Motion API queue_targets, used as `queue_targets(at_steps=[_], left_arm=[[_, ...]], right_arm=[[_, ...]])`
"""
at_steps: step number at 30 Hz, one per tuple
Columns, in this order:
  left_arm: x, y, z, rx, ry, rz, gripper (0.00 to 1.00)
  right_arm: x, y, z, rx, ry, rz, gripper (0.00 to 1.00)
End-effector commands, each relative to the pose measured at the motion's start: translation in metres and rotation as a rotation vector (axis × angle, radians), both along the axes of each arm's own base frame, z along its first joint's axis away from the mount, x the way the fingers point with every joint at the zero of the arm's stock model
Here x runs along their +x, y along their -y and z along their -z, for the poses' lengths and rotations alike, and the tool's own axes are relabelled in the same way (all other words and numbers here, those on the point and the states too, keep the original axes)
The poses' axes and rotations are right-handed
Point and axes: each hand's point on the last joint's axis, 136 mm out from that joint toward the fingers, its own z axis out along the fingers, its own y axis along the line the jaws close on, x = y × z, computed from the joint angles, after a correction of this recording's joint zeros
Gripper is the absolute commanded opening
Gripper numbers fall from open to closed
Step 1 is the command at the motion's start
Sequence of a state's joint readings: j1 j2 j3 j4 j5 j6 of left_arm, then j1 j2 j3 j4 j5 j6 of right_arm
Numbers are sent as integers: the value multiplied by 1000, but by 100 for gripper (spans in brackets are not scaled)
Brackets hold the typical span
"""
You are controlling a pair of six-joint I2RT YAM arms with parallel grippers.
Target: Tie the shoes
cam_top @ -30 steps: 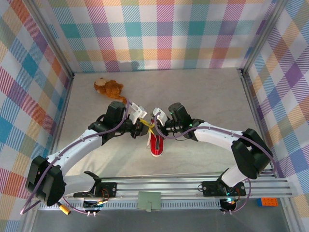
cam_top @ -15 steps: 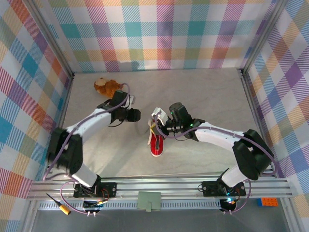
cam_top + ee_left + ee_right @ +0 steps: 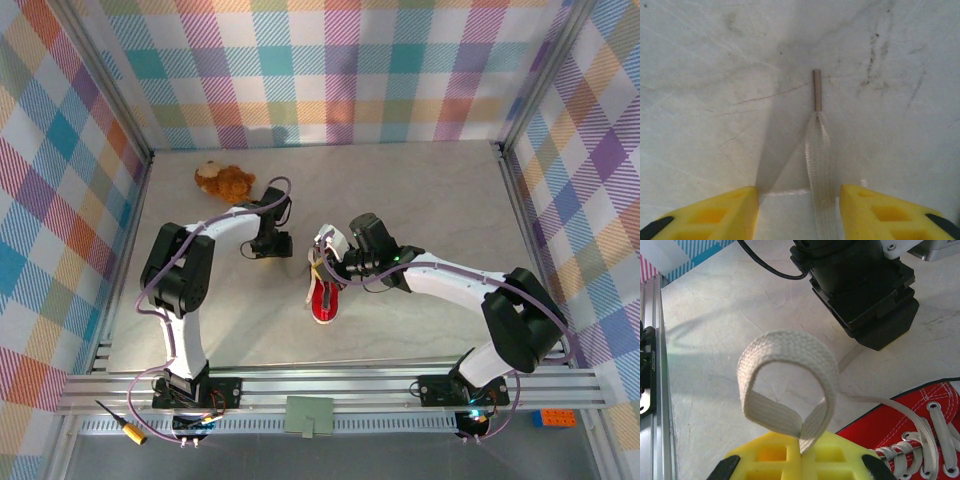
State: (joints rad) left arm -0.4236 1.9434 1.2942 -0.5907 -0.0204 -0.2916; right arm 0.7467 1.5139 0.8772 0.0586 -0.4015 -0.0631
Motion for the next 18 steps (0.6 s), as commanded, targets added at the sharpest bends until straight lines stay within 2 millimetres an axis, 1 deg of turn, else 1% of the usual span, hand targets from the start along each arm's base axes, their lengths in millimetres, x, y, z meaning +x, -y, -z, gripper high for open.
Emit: queue_targets(at_steps=[1,3,4,5,7,9,11,13,15,16,18], left_arm=[[-8,7,24,16,-56,22,32],[-9,8,22,8,-51,31,10],[-9,8,20,5,-42,35,2],[-8,8,15,-3,-25,43,0],[-8,8,3,-15,10,62,0],[-6,7,-15,-36,57,78,0],[-6,7,-37,-54,113,97,0],[-9,10,-65,-95,187,125,0],[-16,15,-96,-163,278,158,0],[-25,20,-106,-210,299,180,0],[-41,31,-134,-305,387,217,0]], right_arm=[[1,-6,-12,17,1,-2,0],[2,-5,-11,15,-3,4,0],[2,-6,-12,17,-5,6,0],[2,-6,-12,20,-8,9,0],[3,-6,-12,23,-15,18,0],[6,-5,-8,10,-34,46,0],[10,-4,-6,-4,-52,76,0],[14,-3,-3,-20,-74,104,0],[19,-1,-1,-38,-93,140,0],[21,0,0,-44,-103,152,0],[26,2,4,-55,-129,188,0]])
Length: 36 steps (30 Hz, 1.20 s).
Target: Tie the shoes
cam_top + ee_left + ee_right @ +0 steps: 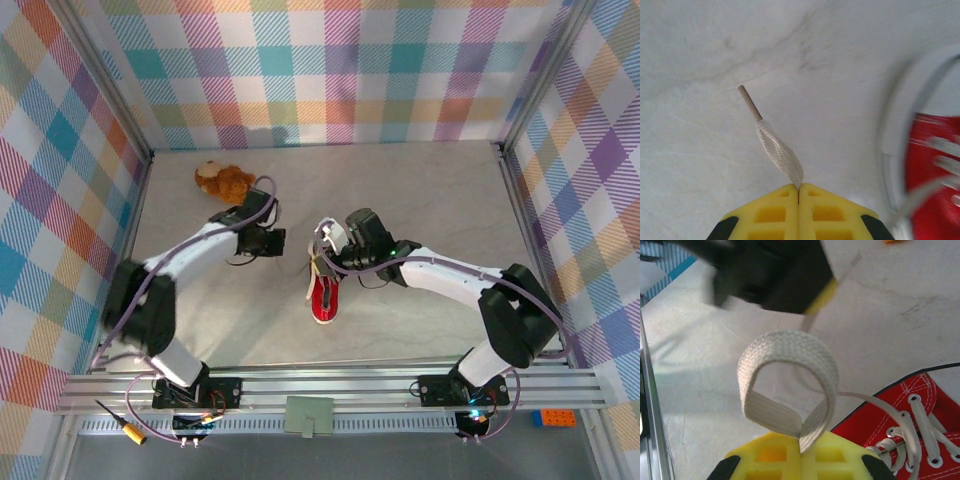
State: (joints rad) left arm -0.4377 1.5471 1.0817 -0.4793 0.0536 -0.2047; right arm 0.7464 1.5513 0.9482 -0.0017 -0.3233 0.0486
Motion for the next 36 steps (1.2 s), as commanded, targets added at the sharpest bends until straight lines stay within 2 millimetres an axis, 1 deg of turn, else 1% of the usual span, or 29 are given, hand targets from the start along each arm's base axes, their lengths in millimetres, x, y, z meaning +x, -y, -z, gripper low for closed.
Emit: queue_targets(at_steps=[1,2,3,5,7,8,10,13,14,16,19,22,23,24,25,26,27,28,31,33,36], left_arm=[[-21,27,-52,-168,164,112,0],[-31,31,-60,-187,201,121,0],[-40,36,-65,-197,228,135,0],[-60,47,-67,-197,276,168,0],[-80,67,-67,-203,341,230,0],[-92,78,-65,-196,368,272,0],[-114,103,-66,-173,440,368,0],[-144,144,-76,-148,569,516,0],[-150,156,-76,-142,594,553,0],[-158,181,-73,-125,615,625,0],[-161,212,-65,-130,612,693,0],[-154,234,-58,-119,620,715,0],[-151,238,-55,-101,622,711,0],[-147,240,-54,-83,628,703,8],[-144,239,-55,-71,639,692,20],[-143,237,-56,-65,649,688,28],[-143,234,-59,-60,660,689,34],[-143,230,-63,-51,671,685,39],[-144,210,-74,-10,687,676,45],[-146,194,-82,8,695,664,45],[-148,163,-101,4,720,607,45]], right_arm=[[9,3,6,-25,-69,77,0],[11,4,8,-24,-88,87,0],[13,4,10,-21,-105,97,0],[15,5,12,-17,-130,110,0],[16,3,14,-16,-156,109,0],[15,1,14,-14,-167,103,0],[15,0,15,-17,-185,95,0],[15,0,15,-18,-204,80,0],[14,0,14,-17,-207,74,0],[13,-1,13,-16,-216,52,0],[9,-4,9,-13,-218,11,0],[7,-5,5,-14,-211,-14,0],[7,-5,5,-18,-208,-19,0],[7,-5,5,-19,-205,-24,0],[7,-5,4,-20,-200,-28,0],[6,-4,4,-22,-199,-31,0],[6,-4,3,-24,-194,-35,0],[6,-3,3,-28,-190,-35,0],[8,-1,3,-34,-168,-29,0],[8,-1,2,-24,-146,-34,0],[7,0,-1,-14,-114,-46,0]])
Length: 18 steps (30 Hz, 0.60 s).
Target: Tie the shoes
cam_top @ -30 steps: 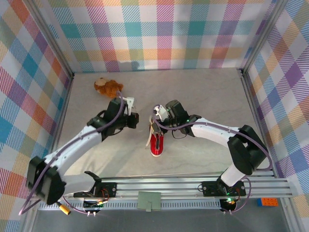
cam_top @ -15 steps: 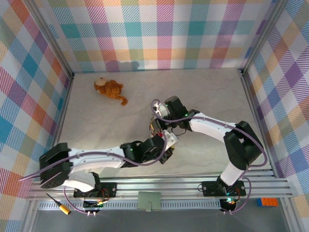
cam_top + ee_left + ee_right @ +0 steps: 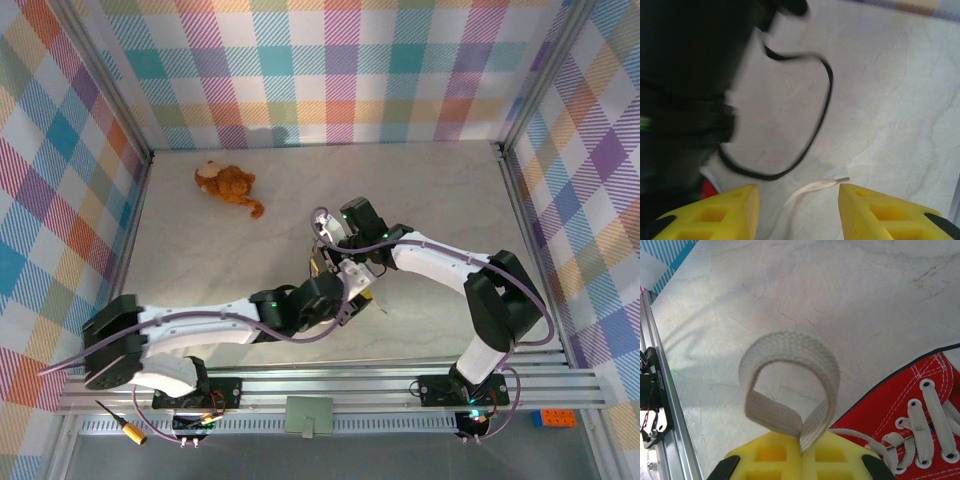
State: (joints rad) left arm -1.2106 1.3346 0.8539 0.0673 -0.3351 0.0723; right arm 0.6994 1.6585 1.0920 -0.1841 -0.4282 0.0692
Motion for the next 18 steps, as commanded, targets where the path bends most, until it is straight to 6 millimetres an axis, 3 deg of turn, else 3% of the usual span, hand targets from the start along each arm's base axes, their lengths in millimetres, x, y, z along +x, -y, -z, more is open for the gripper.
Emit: queue_targets(at_steps=[1,6,9,13,18], left_arm=[[0,-42,-21,-19,40,-78,45],[17,-106,-39,-146,-21,-218,52],[30,-131,-46,-244,-106,-259,55],[49,-141,-45,-346,-255,-261,58],[66,-127,-31,-391,-401,-212,57]], right_arm=[[-1,1,-13,32,71,-37,0],[-7,-2,-17,59,101,-90,0],[-11,-3,-22,80,125,-119,0],[-17,-3,-26,87,158,-149,0],[-24,-3,-28,98,159,-171,0]])
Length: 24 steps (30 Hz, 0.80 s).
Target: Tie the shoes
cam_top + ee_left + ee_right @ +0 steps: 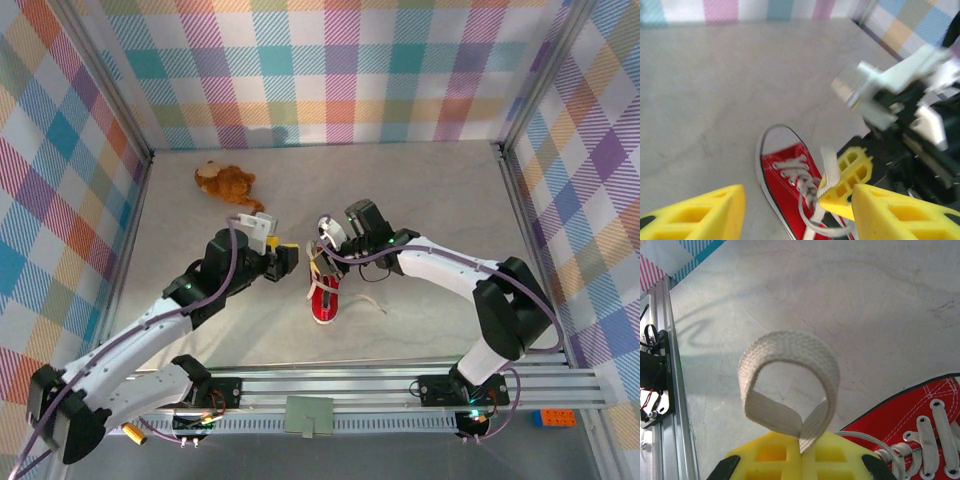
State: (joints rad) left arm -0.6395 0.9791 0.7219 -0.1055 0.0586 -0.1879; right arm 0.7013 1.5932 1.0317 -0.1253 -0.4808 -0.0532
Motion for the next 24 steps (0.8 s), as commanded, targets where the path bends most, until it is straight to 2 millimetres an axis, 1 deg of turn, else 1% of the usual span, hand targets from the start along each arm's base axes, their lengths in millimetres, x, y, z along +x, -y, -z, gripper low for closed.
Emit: queue_targets(at_steps=[1,8,11,12,13,14,15,16,17,18,19,21,22,24], left_arm=[[-6,27,-3,-118,-104,133,57],[7,47,5,-163,-135,176,57],[13,54,8,-175,-147,189,54],[16,55,9,-176,-149,191,51],[17,57,10,-179,-154,196,46],[19,59,11,-180,-160,200,38],[21,61,12,-181,-168,201,26],[22,62,12,-183,-174,204,12],[23,63,13,-182,-179,206,2],[25,63,14,-183,-183,204,0],[26,62,14,-186,-184,199,0],[27,59,12,-187,-176,186,0],[28,56,12,-184,-173,174,0],[29,51,12,-178,-177,158,0]], right_arm=[[-12,-4,-12,37,59,-80,0],[-20,-6,-9,16,56,-116,0],[-22,-6,-10,16,57,-125,0],[-23,-6,-10,16,59,-127,0],[-23,-6,-10,19,62,-126,0],[-23,-6,-10,18,61,-127,0],[-23,-6,-10,19,63,-124,0],[-23,-5,-10,14,63,-122,6],[-23,-5,-10,10,63,-117,11],[-23,-2,-11,3,66,-110,15],[-24,1,-11,-4,69,-101,21],[-28,11,-11,-25,80,-79,37],[-31,18,-9,-37,87,-66,42],[-36,31,-5,-54,99,-38,48]])
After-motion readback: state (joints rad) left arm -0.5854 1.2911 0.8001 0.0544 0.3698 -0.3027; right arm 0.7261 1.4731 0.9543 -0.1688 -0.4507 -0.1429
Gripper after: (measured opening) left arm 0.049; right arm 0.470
